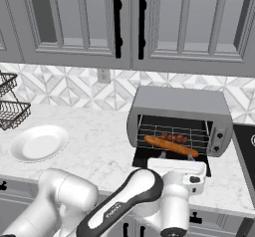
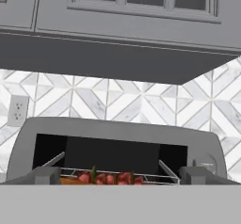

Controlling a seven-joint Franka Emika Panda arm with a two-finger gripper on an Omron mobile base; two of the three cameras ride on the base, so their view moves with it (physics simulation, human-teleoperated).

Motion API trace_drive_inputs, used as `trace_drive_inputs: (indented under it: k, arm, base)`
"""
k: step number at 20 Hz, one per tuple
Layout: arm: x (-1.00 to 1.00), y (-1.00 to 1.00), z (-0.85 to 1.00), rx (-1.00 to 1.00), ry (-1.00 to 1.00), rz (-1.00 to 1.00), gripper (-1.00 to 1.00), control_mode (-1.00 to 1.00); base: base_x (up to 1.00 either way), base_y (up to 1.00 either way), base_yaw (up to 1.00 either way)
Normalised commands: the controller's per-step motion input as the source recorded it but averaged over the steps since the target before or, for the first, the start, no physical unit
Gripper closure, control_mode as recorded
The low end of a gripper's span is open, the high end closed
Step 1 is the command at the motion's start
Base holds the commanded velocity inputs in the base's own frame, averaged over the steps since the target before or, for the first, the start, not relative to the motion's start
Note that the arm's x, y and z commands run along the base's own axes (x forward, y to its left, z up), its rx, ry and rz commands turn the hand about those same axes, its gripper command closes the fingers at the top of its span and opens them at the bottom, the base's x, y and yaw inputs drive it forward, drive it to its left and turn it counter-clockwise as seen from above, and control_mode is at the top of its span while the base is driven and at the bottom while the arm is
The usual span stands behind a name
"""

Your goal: Pick up the kebab skewer and baguette bread, and place them inside the toaster oven. Close the toaster oven door and start by setting the timer.

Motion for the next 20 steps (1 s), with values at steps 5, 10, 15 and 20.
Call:
trace_drive_inputs:
  k: [5,10,15,20]
  arm:
    - [-0.49,0.0,0.14,0.0,0.05,0.0,-1.0,-1.0]
    - [0.0,0.0,-0.04,0.0,0.14,0.07,-1.0,-1.0]
    - [0.0,0.01,0.0,0.0,0.14,0.06,-1.0,-1.0]
    - [-0.27,0.0,-0.01,0.0,0.23,0.0,-1.0,-1.0]
  base:
    - [0.0,0.0,0.0]
    - [0.0,0.0,0.0]
    - [0.0,0.0,0.0]
    - [0.0,0.0,0.0]
